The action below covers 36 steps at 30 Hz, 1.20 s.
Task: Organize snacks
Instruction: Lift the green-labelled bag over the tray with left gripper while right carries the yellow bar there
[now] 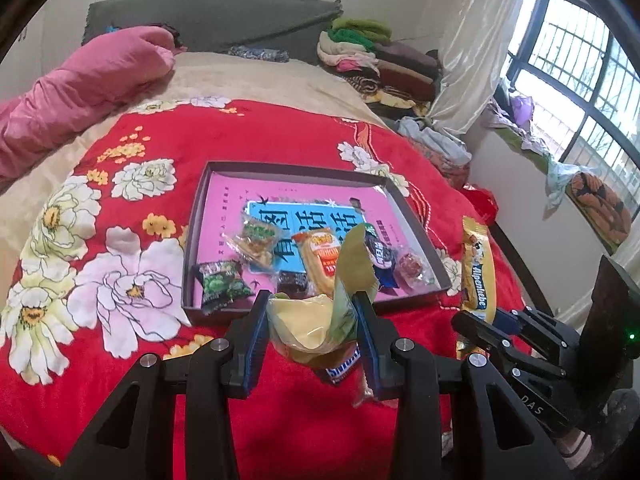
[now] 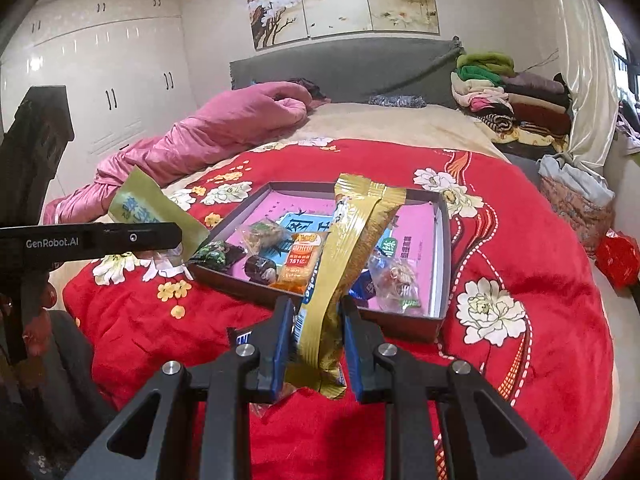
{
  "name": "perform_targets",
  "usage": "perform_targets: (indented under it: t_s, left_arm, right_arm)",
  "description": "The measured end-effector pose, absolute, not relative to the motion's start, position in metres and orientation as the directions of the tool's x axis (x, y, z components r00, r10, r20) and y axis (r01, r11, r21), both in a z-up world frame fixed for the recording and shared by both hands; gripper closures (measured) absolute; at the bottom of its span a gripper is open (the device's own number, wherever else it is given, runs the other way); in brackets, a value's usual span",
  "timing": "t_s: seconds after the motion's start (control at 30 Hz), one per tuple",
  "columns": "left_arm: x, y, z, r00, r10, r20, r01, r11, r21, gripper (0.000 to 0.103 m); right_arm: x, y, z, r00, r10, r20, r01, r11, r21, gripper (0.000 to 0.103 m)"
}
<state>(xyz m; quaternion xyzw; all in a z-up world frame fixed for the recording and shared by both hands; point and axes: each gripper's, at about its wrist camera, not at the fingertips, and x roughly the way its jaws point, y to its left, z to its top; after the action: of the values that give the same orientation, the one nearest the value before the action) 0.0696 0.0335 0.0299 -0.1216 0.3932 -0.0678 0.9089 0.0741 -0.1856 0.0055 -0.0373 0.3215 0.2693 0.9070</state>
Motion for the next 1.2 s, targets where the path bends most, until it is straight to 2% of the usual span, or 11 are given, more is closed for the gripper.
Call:
perform_targets:
  t_s: [0.57,1.2]
  left_arm:
    - [0.107,0.036,0.023,0.673,-0.205,-0.710,-0.007,0.959,-0.283,0.061]
    - [0.146,0.017,0.004,0.643,-0.192,-0.742,-0.007,0.967,-0.257,0.061]
  right_arm:
    - [0.106,-0.180,0.007,0.652,0.496,-0.574,-0.528,0.840,0.126,0.078]
    - [0.145,-0.165,-0.005,0.622,0.518,-0.588,-0.536,0.828,0.162,0.078]
